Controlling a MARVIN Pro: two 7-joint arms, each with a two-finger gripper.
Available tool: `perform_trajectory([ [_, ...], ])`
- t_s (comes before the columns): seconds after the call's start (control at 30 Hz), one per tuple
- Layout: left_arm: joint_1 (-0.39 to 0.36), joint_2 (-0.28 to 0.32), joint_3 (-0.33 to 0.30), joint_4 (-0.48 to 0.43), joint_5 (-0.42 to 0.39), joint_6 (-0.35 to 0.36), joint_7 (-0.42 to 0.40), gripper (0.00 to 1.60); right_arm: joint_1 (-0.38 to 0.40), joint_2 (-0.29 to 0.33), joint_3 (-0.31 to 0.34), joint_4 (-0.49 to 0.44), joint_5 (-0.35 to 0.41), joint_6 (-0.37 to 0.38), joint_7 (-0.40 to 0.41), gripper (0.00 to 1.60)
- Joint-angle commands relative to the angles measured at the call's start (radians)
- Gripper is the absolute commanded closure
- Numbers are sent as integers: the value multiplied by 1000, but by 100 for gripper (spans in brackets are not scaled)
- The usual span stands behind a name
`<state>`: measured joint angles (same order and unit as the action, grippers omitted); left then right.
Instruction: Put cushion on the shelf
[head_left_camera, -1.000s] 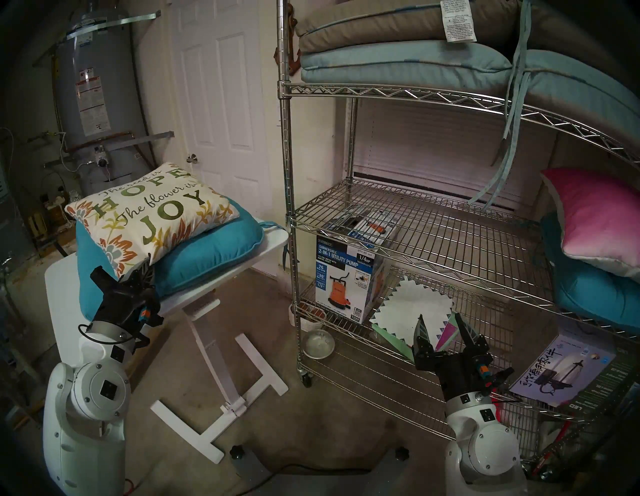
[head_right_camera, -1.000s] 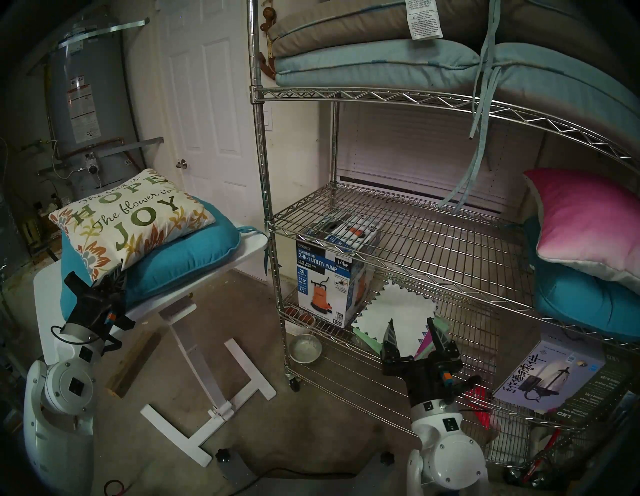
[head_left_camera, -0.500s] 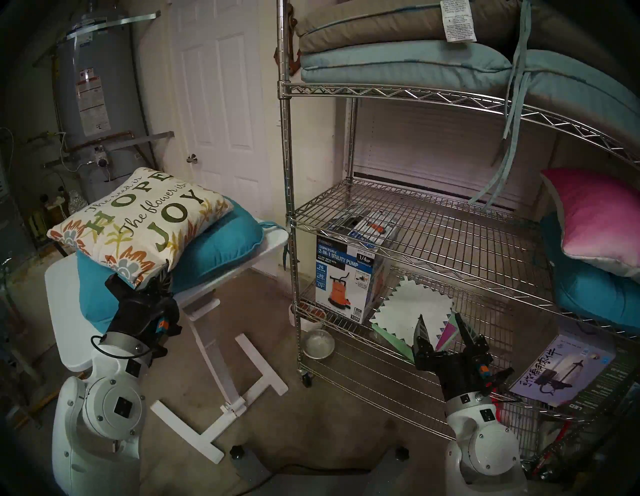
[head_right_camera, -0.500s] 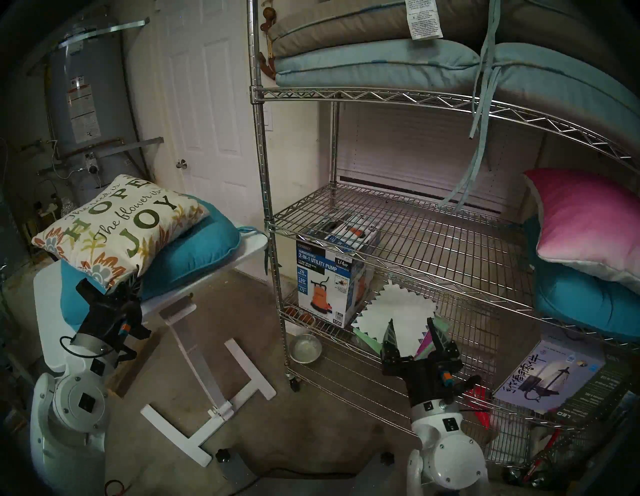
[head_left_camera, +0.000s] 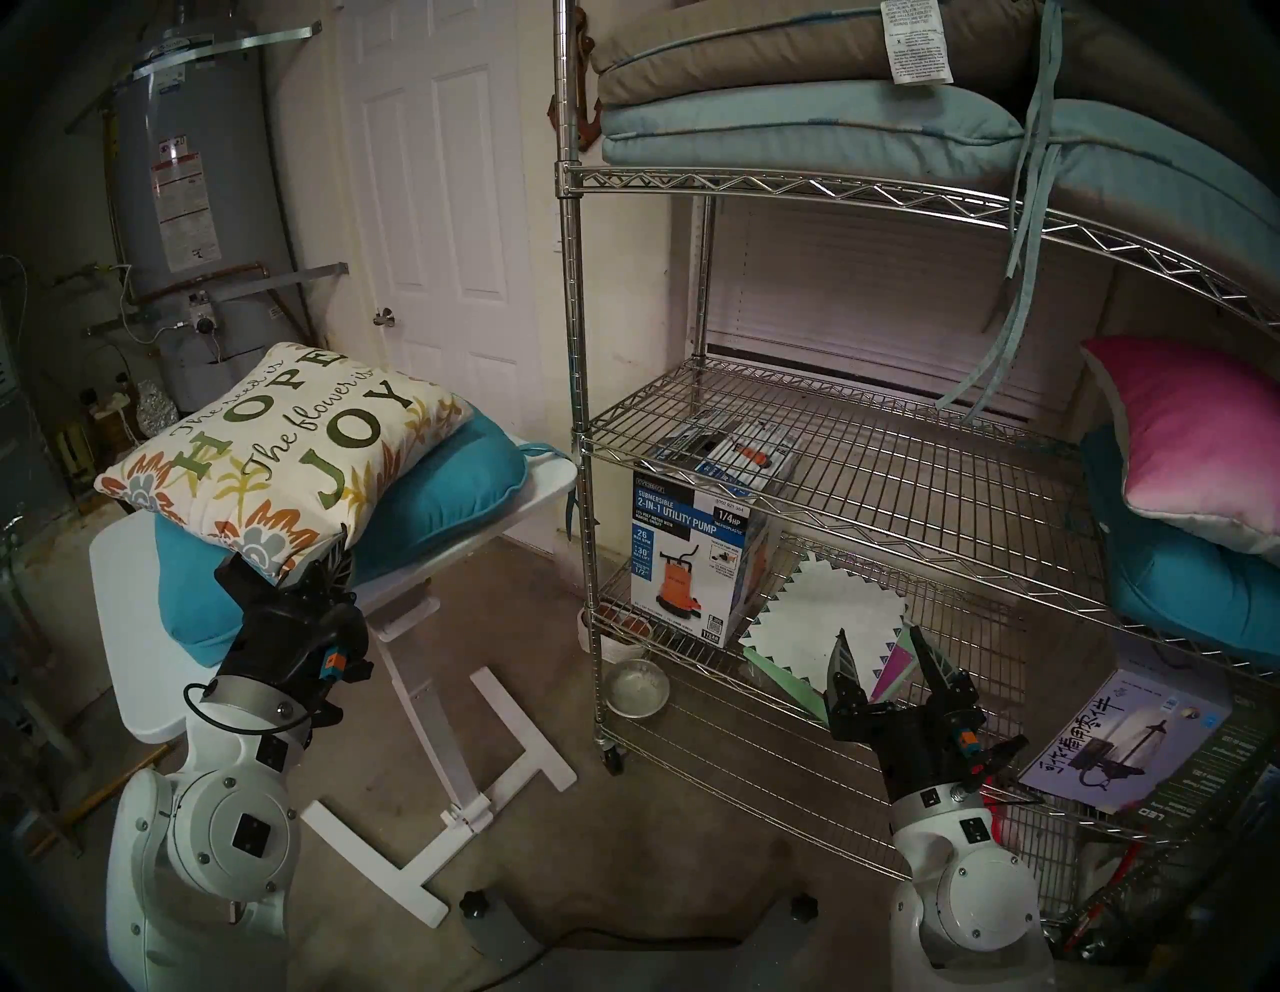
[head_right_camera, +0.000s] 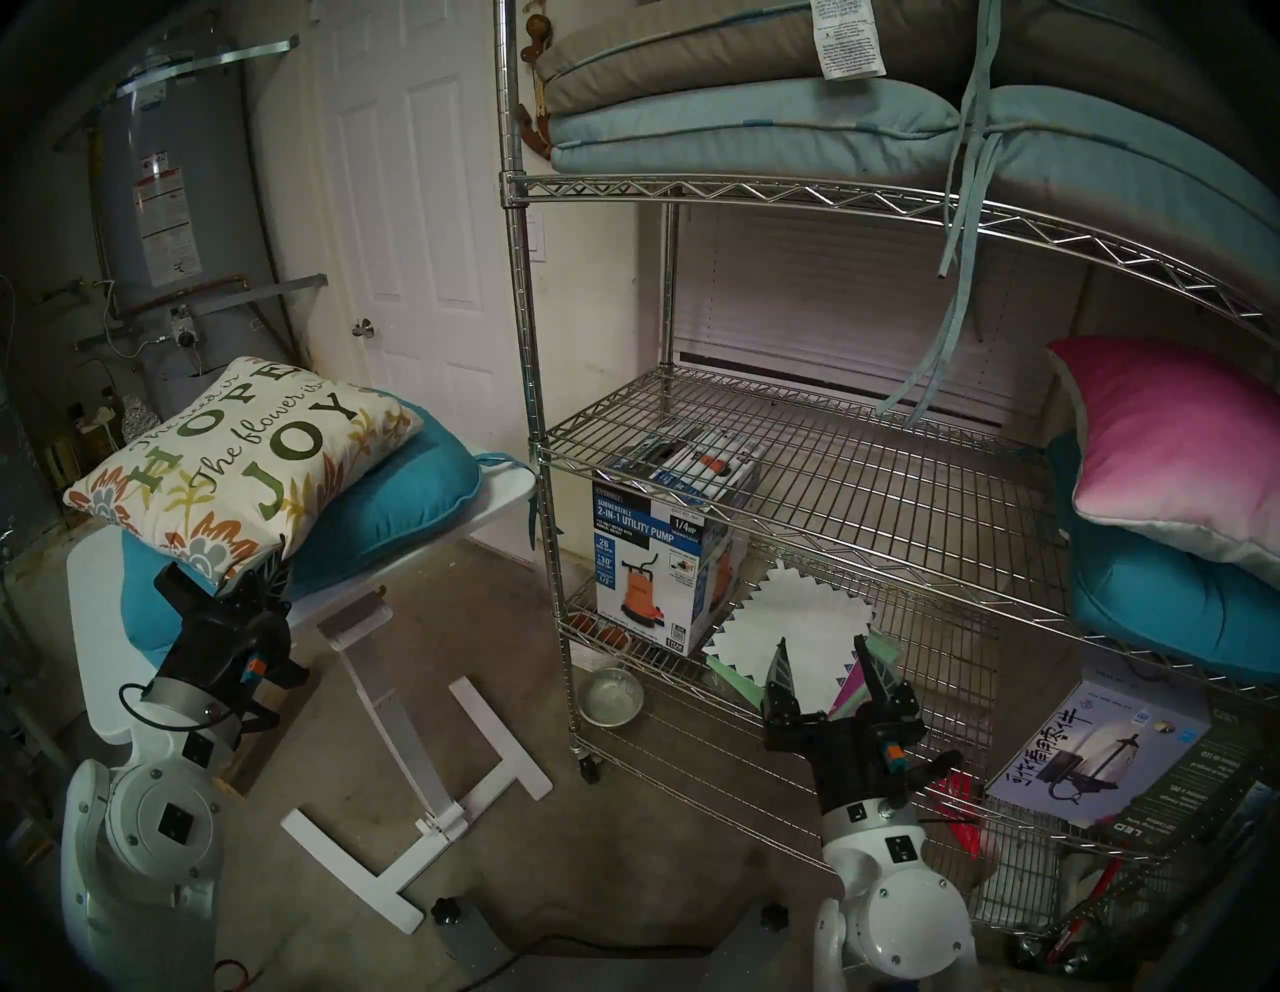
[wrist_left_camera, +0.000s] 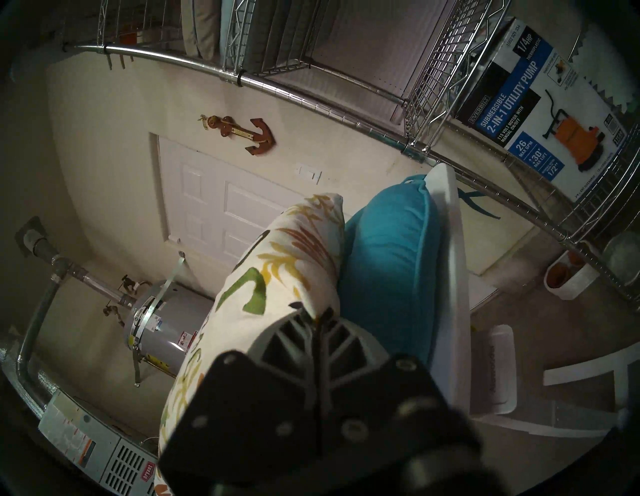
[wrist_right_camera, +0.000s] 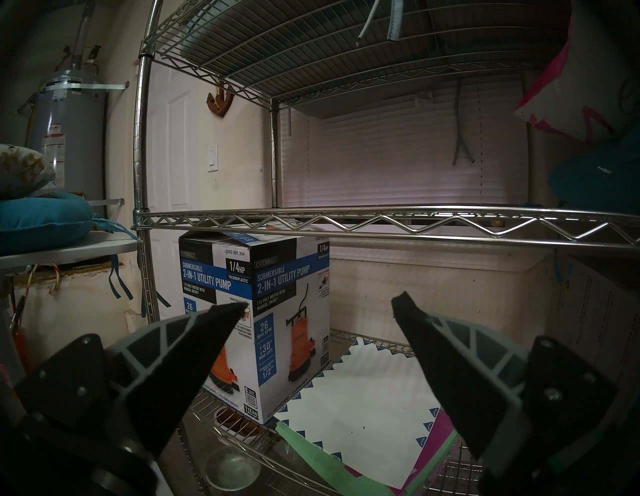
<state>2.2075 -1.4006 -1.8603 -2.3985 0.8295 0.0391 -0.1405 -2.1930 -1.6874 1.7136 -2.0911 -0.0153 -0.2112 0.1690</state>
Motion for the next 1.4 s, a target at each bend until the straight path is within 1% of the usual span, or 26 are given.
perform_trajectory([
  [0.0, -8, -9, -25, -23, -18, 3, 7, 97, 2, 2, 0, -20, -1, -3, 1, 0],
  [0.03, -9, -10, -29, -24, -20, 4, 6, 60, 2, 2, 0, -20, -1, -4, 1, 0],
  [0.07, -10, -12, -32, -24, -24, 5, 3, 0, 2, 2, 0, -20, -1, -4, 1, 0],
  [0.13, -14, -21, -33, -16, -25, 6, 15, 0, 2, 2, 0, -20, -1, -3, 1, 0],
  [0.2, -12, -23, -42, -17, -41, 7, 2, 0, 2, 2, 0, -20, -1, -3, 1, 0],
  [0.27, -14, -37, -40, -12, -44, 1, 25, 0, 2, 2, 0, -20, -1, -3, 1, 0],
  [0.4, -8, -34, -58, -9, -51, 1, 14, 0, 2, 2, 0, -20, -1, -3, 1, 0],
  [0.77, -18, -34, -81, 14, -53, -4, 13, 0, 2, 2, 0, -21, -1, -3, 1, 0],
  [0.8, -19, -34, -85, 12, -71, -2, -2, 0, 2, 2, 0, -21, -1, -3, 1, 0],
  [0.83, -19, -33, -88, 11, -78, -3, -8, 16, 2, 2, 0, -21, -1, -3, 1, 0],
  [0.87, -18, -33, -89, 12, -80, -5, -8, 160, 2, 2, 0, -21, -1, -3, 1, 0],
  [0.9, -7, -22, -95, 8, -87, -5, -33, 160, 2, 2, 0, -21, -1, -3, 1, 0],
  [0.97, -5, -30, -94, 12, -94, -14, -25, 160, 2, 2, 0, -21, -1, -3, 1, 0],
  [1.37, -4, -37, -109, 20, -113, -26, -48, 160, 2, 2, 0, -21, -1, -3, 1, 0],
])
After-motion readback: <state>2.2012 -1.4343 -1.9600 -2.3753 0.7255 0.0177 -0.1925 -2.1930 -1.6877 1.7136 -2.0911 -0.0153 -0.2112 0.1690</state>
